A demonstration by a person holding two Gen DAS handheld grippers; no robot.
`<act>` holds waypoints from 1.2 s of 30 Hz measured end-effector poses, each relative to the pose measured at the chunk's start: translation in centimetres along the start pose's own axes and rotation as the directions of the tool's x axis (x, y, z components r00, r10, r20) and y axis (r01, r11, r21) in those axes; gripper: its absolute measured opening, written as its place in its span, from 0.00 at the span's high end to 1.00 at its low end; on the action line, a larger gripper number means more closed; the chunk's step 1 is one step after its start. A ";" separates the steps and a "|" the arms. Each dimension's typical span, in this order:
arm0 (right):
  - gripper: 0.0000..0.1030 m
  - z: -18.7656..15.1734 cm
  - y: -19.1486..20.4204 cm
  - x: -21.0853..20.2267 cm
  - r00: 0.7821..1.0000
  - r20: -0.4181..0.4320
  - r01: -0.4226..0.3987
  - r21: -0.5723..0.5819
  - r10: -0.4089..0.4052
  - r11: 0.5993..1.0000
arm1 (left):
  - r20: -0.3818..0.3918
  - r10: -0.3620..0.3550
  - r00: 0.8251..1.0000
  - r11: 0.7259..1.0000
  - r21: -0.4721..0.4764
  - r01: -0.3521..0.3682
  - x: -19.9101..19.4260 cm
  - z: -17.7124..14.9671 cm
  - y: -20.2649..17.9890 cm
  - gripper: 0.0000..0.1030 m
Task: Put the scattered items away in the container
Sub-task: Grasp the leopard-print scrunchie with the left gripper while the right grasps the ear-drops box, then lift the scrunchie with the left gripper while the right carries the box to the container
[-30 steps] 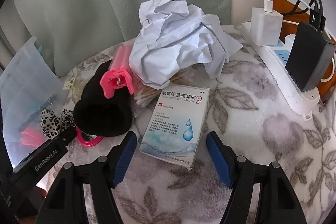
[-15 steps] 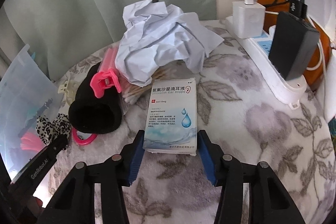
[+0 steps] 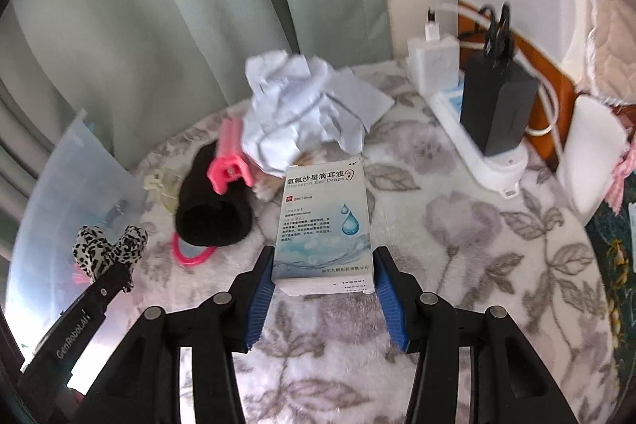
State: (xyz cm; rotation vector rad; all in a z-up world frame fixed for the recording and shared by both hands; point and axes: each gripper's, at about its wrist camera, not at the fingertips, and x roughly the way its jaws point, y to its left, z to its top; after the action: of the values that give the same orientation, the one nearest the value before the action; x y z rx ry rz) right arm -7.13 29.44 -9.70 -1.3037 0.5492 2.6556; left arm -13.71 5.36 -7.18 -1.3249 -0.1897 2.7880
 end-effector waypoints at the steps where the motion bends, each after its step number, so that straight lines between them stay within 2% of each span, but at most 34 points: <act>1: 0.50 0.3 0.2 -0.8 1.000 0.010 -0.003 -0.002 0.003 1.000 | 0.012 -0.005 1.000 1.000 0.000 0.005 -0.8 0.1 0.0 0.83; 9: 0.50 2.9 4.3 -6.2 0.991 0.126 -0.034 -0.028 0.037 0.999 | 0.142 -0.039 0.989 0.999 -0.027 0.043 -7.9 1.4 0.7 0.83; 20: 0.50 2.7 8.1 -14.3 0.957 0.275 -0.067 -0.108 0.095 0.992 | 0.299 -0.074 0.951 0.993 -0.067 0.098 -16.8 1.3 3.0 0.83; 29: 0.50 1.6 12.7 -18.7 0.930 0.334 -0.087 -0.203 0.152 0.975 | 0.374 -0.066 0.925 0.984 -0.130 0.123 -20.9 0.9 6.5 0.83; 36: 0.50 0.8 16.1 -20.2 0.916 0.346 -0.109 -0.270 0.202 0.957 | 0.412 -0.038 0.910 0.978 -0.171 0.118 -22.5 0.7 9.6 0.83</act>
State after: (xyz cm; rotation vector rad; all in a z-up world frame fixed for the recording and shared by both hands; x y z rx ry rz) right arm 0.34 15.67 10.81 -0.7905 0.2877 3.0797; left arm 0.06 -6.40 9.32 -0.7168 -0.5291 3.0002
